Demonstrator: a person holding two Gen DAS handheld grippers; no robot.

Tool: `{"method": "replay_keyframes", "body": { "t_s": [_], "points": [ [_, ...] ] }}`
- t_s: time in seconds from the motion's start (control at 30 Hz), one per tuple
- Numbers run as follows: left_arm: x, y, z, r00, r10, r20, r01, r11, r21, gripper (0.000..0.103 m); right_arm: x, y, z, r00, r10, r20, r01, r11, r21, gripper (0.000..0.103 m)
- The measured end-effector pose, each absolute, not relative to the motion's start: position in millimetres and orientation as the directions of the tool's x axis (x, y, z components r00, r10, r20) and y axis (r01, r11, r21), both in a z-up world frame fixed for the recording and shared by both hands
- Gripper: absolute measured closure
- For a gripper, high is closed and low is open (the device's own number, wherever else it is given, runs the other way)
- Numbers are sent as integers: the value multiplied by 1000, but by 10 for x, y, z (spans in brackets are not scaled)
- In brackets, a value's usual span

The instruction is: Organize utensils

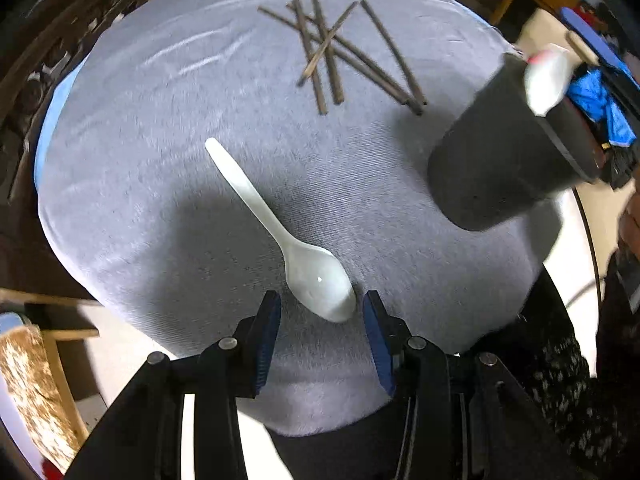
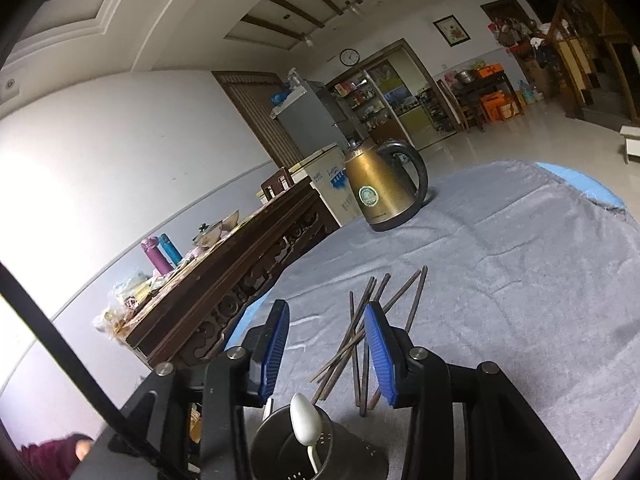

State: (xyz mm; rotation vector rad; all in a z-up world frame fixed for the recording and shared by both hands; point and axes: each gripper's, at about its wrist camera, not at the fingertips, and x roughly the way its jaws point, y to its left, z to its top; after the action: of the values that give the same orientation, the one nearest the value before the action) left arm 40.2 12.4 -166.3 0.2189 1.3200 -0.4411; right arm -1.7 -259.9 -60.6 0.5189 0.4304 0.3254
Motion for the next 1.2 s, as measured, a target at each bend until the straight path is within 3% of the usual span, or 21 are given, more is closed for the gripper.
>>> {"method": "replay_keyframes", "body": {
  "t_s": [0.13,0.17,0.53,0.9,1.2],
  "points": [
    [367,84,-1670,254,-211,-944,433,897,-84,62,-1,-2543,-627,853,413,-319,-200,822,533,61],
    [372,80,-1675,265,-214,-940,432,898,-83,70,-5,-2527,-621,853,414,-318,-204,824,528,61],
    [140,164,-1377,308,-285,-908,478,871,-111,79,-33,-2570,-597,860,405,-309,-199,826,528,61],
    [-217,130,-428,182,-666,-723,426,716,-552,80,-45,-2521,-576,859,411,-307,-208,826,524,61],
    [-329,-209,-476,69,-835,-546,297,540,-787,82,-68,-2597,-568,866,408,-289,-199,812,549,61]
  ]
}}
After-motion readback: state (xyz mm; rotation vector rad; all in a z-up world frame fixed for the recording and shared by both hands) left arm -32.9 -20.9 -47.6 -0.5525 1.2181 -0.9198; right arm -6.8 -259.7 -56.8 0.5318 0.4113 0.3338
